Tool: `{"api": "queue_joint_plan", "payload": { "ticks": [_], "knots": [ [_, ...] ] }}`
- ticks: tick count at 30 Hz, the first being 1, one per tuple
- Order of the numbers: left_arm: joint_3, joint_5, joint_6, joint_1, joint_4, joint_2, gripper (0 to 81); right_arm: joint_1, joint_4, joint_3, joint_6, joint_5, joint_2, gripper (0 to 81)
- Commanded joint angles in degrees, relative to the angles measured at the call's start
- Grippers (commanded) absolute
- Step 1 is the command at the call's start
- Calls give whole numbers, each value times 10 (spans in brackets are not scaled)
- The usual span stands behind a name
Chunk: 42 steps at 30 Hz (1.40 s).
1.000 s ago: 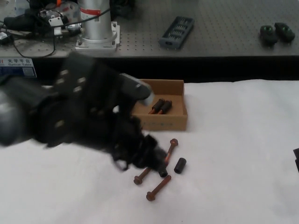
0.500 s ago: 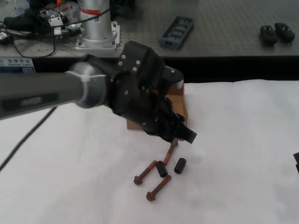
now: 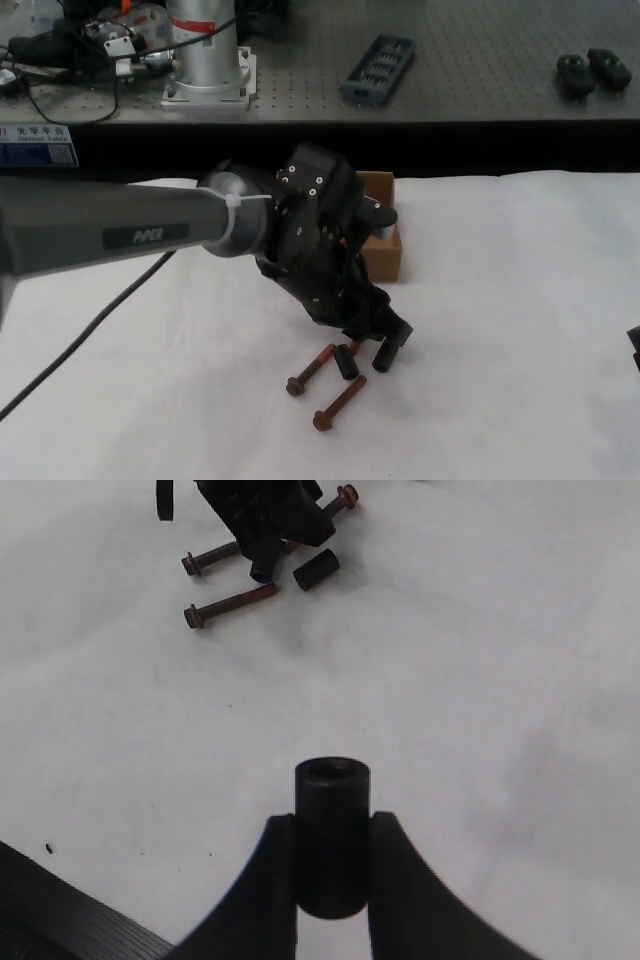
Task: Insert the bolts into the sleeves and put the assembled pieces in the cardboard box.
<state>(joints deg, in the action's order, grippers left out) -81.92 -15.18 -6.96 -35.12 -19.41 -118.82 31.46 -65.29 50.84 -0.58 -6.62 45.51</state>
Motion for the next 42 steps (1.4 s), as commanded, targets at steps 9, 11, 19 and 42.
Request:
{"api": "queue_joint_plan", "payload": {
  "ticks": [9, 11, 19, 42],
  "knots": [
    [-8, 12, -12, -2, 26, -14, 305, 0, 0, 1, 6, -4, -1, 26],
    [-8, 19, -12, -2, 28, -14, 305, 0, 0, 1, 6, -4, -1, 26],
    [-8, 21, -12, -2, 45, -24, 305, 0, 0, 1, 6, -4, -1, 26],
    [-28, 42, -6, -2, 35, -46, 6, 0, -8, 1, 6, -4, -1, 26]
  ]
}}
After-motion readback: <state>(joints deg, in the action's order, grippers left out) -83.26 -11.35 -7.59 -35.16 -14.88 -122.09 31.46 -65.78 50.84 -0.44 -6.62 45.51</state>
